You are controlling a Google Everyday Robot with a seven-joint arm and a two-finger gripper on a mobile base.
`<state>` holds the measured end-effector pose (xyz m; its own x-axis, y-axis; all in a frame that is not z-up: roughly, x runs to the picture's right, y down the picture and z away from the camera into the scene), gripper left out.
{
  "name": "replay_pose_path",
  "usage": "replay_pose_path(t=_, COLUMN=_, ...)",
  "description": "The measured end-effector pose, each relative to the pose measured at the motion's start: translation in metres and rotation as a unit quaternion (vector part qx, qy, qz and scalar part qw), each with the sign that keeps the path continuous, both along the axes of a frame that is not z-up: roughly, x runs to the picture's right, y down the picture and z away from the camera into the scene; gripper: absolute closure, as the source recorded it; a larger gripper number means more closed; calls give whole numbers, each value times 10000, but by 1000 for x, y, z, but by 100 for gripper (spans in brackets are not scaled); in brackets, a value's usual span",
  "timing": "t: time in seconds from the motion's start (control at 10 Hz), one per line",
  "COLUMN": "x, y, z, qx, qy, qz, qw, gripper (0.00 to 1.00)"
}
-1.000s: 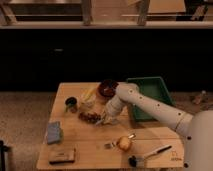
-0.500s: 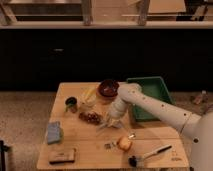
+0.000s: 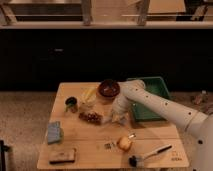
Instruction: Wipe table surface with towel
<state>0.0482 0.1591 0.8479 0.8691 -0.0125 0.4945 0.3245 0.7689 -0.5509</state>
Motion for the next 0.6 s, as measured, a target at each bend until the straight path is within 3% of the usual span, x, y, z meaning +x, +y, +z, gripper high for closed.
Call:
replay_pose_path(t=0.3, x=-12, y=-14, z=17, qx=187, qy=-62, qz=78, qw=9998, gripper=100)
replay_pose_path(t=0.6, x=-41, y=-10, z=24, qx=115, qy=-539, qz=65, qw=9985, gripper=100)
